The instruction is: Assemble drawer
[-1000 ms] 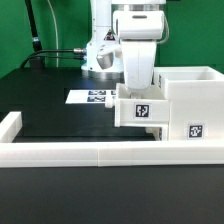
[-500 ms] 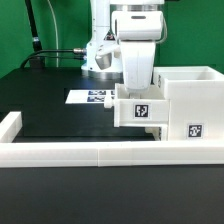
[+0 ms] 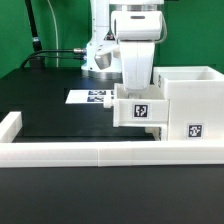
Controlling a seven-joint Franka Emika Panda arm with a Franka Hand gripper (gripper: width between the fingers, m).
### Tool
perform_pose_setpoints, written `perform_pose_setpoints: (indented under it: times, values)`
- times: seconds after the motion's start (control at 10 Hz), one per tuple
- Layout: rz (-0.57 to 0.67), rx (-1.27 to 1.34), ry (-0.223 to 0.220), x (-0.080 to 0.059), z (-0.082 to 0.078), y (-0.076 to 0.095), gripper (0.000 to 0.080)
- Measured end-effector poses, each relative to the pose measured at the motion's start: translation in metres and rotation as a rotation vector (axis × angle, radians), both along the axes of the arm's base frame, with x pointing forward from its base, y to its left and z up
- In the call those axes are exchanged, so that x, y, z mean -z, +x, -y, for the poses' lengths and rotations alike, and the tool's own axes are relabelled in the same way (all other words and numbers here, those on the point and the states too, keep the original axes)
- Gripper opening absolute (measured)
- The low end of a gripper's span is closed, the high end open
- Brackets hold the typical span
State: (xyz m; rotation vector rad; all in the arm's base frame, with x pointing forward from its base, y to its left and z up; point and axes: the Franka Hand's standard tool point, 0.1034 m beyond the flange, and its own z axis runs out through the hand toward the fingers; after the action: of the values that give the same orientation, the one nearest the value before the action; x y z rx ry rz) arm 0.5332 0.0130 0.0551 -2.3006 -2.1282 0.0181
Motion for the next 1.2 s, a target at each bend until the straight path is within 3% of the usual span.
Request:
perform_pose_setpoints:
  times: [1.2]
  values:
    - [-0.001, -0.022, -0.008, 0.0002, -0.0004, 0.0001, 0.0041]
